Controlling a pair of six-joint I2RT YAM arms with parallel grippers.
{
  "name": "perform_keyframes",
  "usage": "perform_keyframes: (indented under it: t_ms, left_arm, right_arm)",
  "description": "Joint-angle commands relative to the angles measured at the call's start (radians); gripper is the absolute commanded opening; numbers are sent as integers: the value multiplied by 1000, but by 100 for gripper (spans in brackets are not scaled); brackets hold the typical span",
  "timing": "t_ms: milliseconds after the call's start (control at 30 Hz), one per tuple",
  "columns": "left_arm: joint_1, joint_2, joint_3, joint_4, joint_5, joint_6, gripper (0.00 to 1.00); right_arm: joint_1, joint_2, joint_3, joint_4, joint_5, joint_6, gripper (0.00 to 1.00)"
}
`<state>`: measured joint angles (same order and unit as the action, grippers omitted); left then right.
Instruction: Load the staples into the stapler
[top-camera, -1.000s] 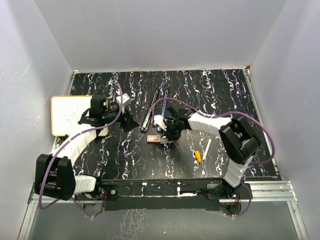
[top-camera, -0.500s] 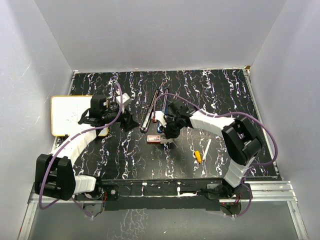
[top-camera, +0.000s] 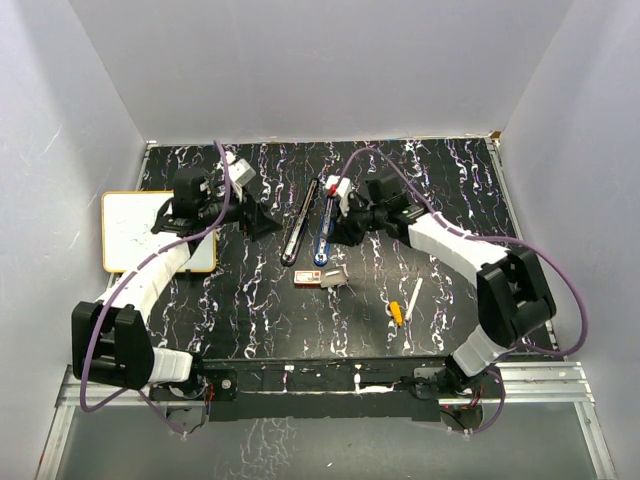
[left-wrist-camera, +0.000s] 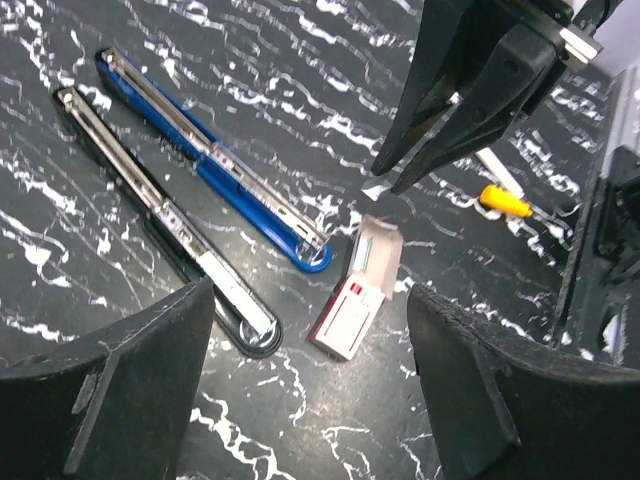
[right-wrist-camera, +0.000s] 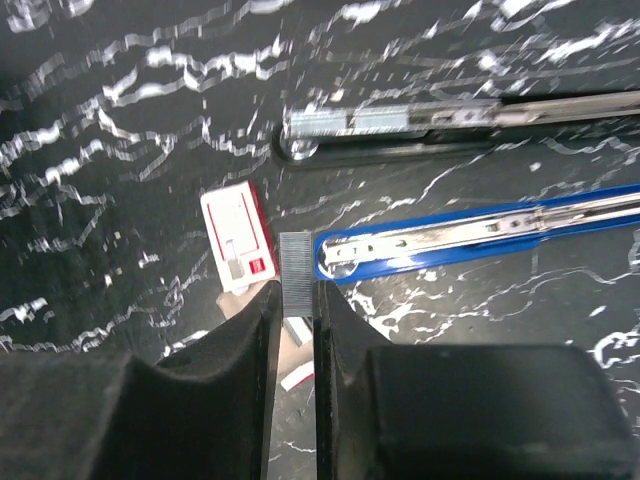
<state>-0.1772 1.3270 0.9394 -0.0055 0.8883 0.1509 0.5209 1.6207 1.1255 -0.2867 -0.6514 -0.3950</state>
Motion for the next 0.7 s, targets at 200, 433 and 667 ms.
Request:
perform_keyframes:
  t_ms: [200, 433, 667]
  left_arm:
    - [8, 26, 91, 228, 125, -391, 71]
    - [4, 79, 110, 584, 127, -800, 65]
    - [-38, 115, 111, 777, 97, -967, 65]
  right_arm:
    - [-67, -136, 45, 187, -172, 301, 13]
    - [-71, -102, 160, 191, -240, 441, 13]
    - [-71, -63, 236, 250, -309, 556, 13]
